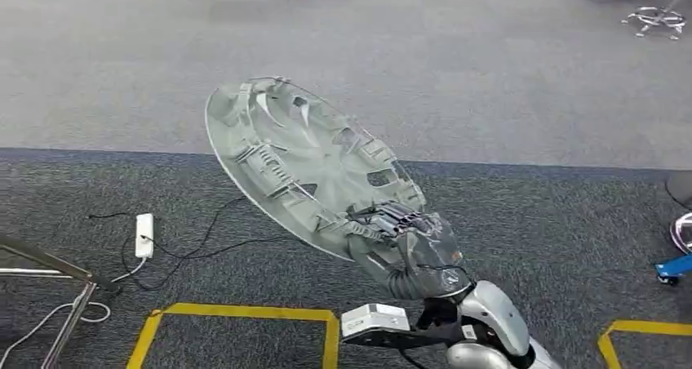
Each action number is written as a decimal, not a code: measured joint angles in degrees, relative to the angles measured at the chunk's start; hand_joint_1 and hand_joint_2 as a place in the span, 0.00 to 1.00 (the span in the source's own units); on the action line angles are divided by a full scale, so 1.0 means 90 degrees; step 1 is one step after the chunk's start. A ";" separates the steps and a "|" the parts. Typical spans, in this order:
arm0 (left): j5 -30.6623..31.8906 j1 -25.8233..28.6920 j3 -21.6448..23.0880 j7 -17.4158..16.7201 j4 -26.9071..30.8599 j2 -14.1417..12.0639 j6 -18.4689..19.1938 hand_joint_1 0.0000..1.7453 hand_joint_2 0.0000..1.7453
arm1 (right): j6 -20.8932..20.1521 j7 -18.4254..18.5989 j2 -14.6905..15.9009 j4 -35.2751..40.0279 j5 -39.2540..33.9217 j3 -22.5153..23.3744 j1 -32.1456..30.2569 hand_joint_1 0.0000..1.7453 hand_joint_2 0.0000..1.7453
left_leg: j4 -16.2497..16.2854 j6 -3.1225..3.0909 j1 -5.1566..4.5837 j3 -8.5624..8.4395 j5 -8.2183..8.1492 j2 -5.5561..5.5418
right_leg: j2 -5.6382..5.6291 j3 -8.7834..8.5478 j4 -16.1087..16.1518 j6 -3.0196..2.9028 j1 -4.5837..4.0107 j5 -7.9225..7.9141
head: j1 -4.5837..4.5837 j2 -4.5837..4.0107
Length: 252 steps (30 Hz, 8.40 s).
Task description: Take the parts from the cabinet and place them on the table.
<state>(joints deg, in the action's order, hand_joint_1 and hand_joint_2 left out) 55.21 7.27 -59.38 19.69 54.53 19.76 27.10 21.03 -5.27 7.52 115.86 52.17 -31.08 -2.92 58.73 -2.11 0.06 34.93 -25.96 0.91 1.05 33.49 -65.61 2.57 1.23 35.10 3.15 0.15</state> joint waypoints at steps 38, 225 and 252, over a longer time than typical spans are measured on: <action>-0.1646 0.0558 0.2496 -0.1015 0.0148 -0.0017 -0.1168 0.00 1.00 | 0.0141 -0.0386 0.0323 0.0124 -0.0340 0.0709 -0.0618 1.00 1.00 | 0.0040 -0.0038 -0.0031 -0.0151 -0.0142 -0.0724 | -0.0530 0.0151 0.0549 -0.0036 -0.0006 -0.0859 | 0.0029 0.0000; 0.1394 -0.0708 -0.0476 0.0673 -0.1457 -0.0379 -0.0894 0.00 1.00 | -0.0537 -0.0393 0.0369 0.0046 -0.0330 0.0782 -0.0521 1.00 1.00 | -0.0038 0.0255 0.0061 -0.0143 -0.0130 -0.0535 | -0.0411 -0.0067 0.0747 -0.0026 0.0040 -0.0654 | 0.0010 0.0000; 0.1047 -0.0588 -0.0207 0.0653 -0.1615 -0.0519 -0.0852 0.00 1.00 | -0.0600 -0.0265 0.0457 -0.0068 -0.0041 0.0338 -0.0257 1.00 1.00 | -0.0074 0.0086 0.0012 -0.0291 -0.0244 -0.0193 | -0.0107 0.0077 0.0674 0.0058 0.0006 -0.0769 | 0.0007 0.0000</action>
<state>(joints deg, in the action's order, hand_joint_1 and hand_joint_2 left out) 64.63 1.98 -61.24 25.57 40.00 15.08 19.43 15.63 -7.65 11.63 115.25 51.80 -28.04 -5.23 58.06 -1.34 0.17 32.31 -28.16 -0.83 0.09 34.19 -59.54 3.09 1.29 28.18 3.21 0.15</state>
